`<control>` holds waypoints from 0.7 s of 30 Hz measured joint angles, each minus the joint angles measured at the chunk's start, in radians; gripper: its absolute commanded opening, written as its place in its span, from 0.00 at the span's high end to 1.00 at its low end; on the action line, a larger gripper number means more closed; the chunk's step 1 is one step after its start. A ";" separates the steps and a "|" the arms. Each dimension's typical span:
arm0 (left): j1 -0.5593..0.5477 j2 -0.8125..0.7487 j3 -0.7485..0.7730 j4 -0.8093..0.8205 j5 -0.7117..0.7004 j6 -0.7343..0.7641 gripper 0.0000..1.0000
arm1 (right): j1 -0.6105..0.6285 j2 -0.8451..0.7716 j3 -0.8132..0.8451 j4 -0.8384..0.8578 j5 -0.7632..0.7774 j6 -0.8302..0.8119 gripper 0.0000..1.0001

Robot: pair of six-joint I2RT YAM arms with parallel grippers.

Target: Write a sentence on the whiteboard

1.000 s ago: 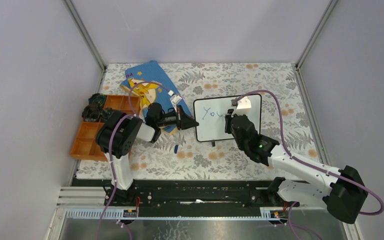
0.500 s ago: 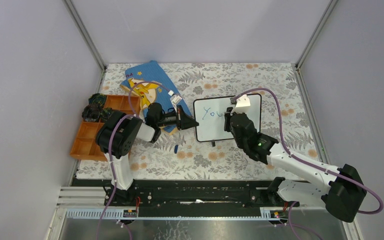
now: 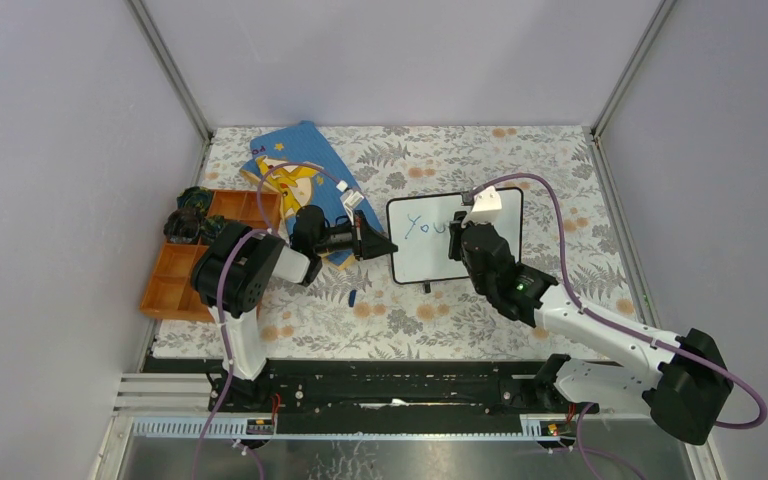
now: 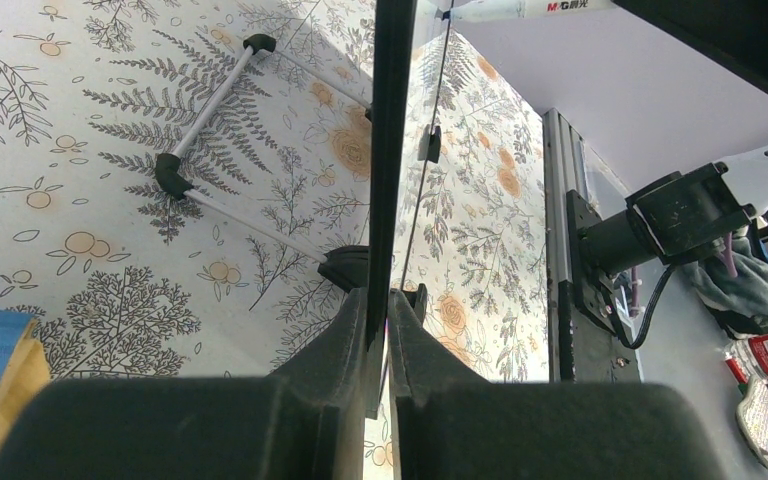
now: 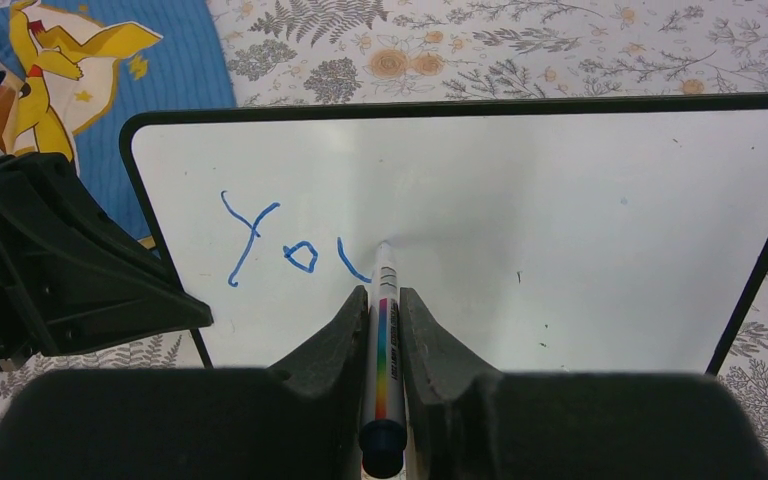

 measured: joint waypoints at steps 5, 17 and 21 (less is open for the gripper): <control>0.000 -0.005 0.000 -0.011 0.000 0.006 1.00 | -0.002 0.000 0.001 0.003 0.000 -0.004 1.00; -0.001 -0.011 0.000 -0.023 -0.001 0.015 1.00 | -0.005 -0.092 -0.004 -0.040 -0.024 0.000 1.00; -0.001 -0.013 0.000 -0.026 -0.001 0.016 1.00 | -0.007 -0.197 -0.020 -0.064 -0.028 -0.001 1.00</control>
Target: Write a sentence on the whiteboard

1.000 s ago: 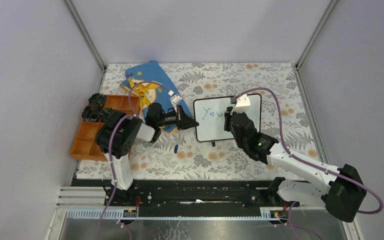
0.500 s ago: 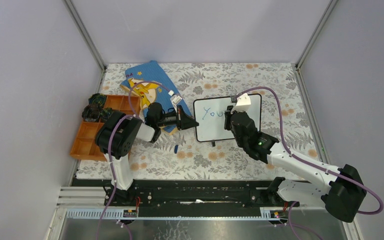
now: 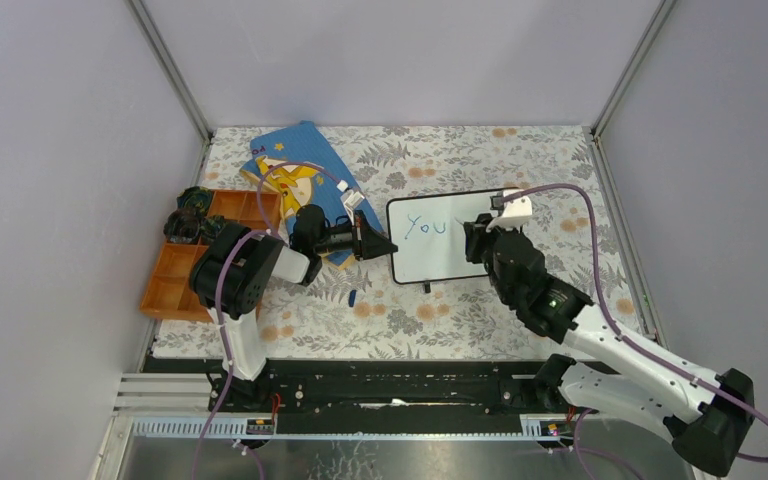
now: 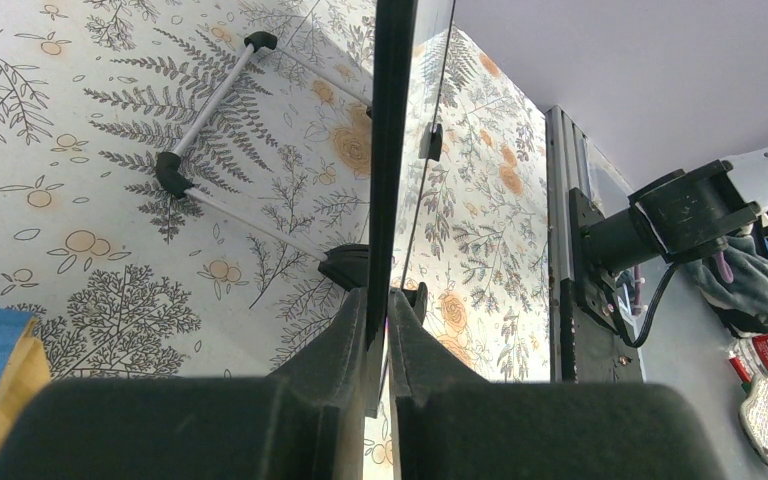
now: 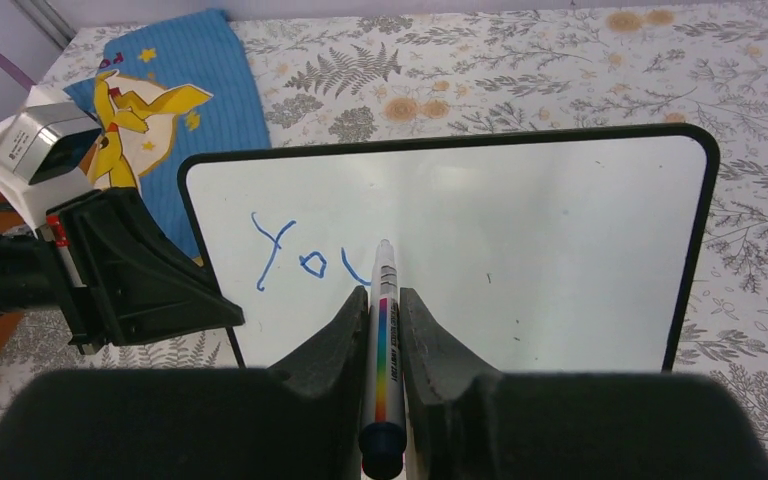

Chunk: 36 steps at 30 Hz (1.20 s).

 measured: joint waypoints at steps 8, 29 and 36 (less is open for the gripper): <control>0.000 -0.003 0.000 -0.007 -0.003 0.001 1.00 | -0.055 -0.032 -0.049 -0.028 -0.002 0.039 1.00; -0.005 -0.007 0.000 -0.016 -0.007 0.009 1.00 | -0.097 0.028 -0.077 0.095 0.001 0.093 1.00; -0.005 -0.007 0.000 -0.016 -0.007 0.009 1.00 | -0.097 0.039 -0.077 0.106 0.003 0.093 1.00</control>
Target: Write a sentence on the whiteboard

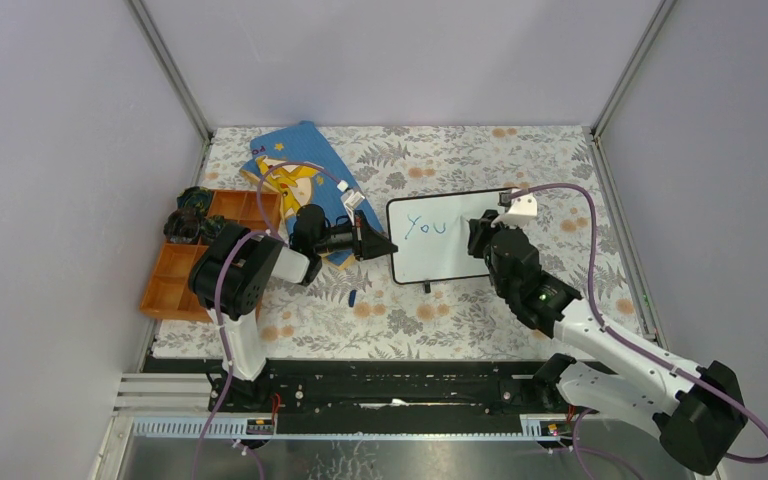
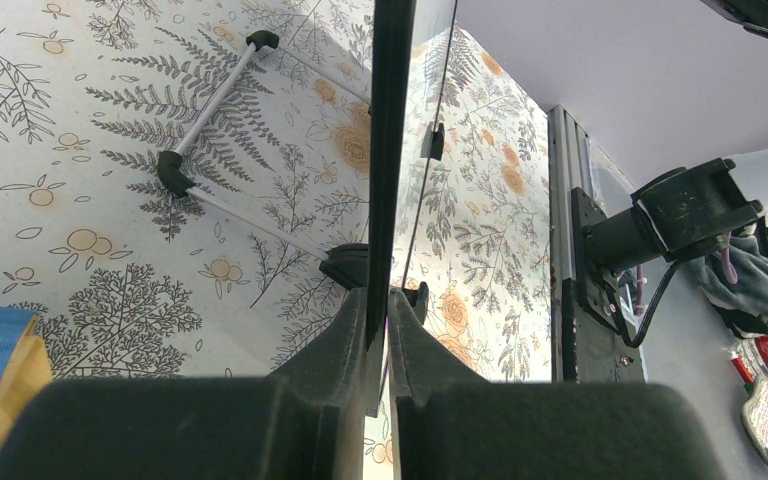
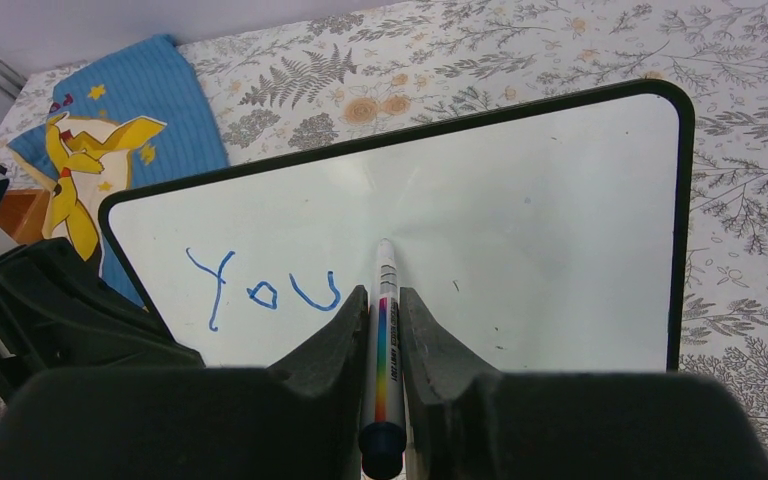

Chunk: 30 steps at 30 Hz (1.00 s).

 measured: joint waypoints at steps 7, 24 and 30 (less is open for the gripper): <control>0.000 0.000 0.000 0.000 0.000 0.002 1.00 | -0.001 0.019 0.000 0.010 0.007 0.000 1.00; 0.000 0.000 0.000 -0.002 0.000 0.006 1.00 | -0.002 0.048 0.002 0.024 -0.016 -0.004 1.00; 0.000 0.000 0.000 -0.002 0.000 0.006 1.00 | -0.002 0.049 0.002 0.023 -0.051 -0.002 1.00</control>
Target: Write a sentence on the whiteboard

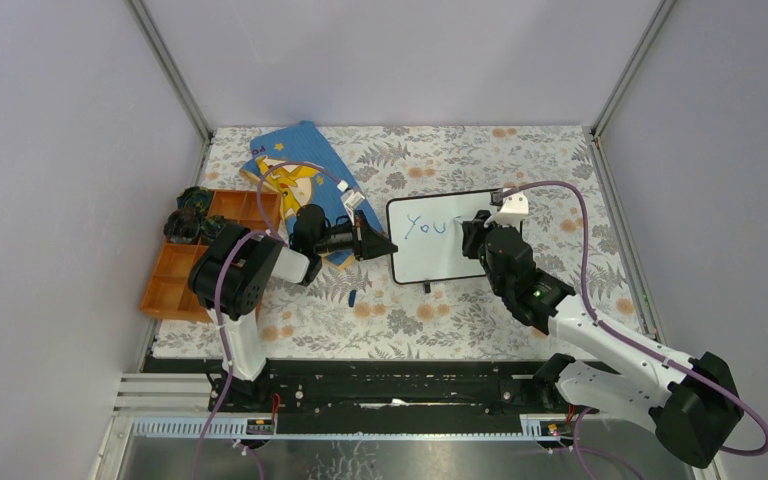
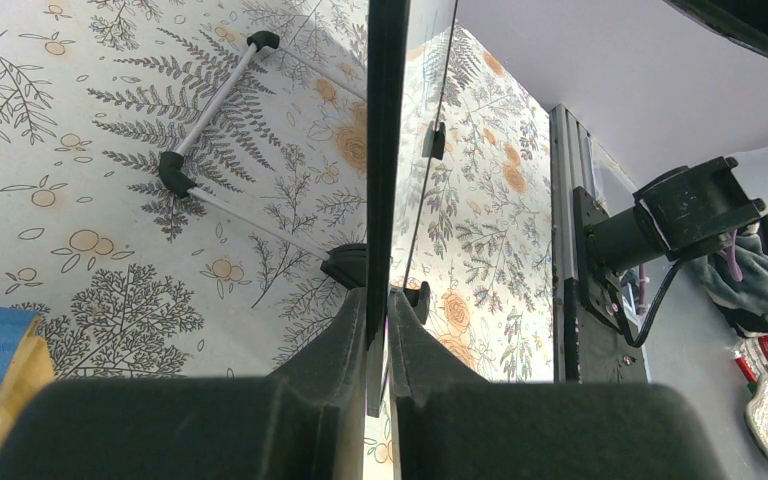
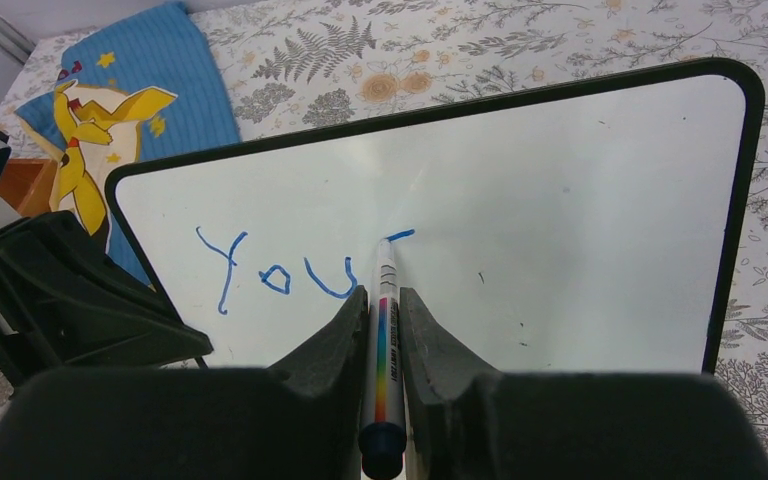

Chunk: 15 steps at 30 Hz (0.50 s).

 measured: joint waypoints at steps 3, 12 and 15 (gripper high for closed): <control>0.000 0.000 0.000 0.000 0.000 0.001 1.00 | 0.000 0.000 0.000 -0.007 -0.006 0.003 1.00; 0.000 -0.002 0.000 -0.004 -0.004 0.003 1.00 | 0.000 -0.025 -0.024 -0.048 -0.013 0.008 1.00; 0.000 -0.002 0.000 -0.004 -0.004 0.004 1.00 | 0.000 -0.034 -0.030 -0.068 -0.013 0.011 1.00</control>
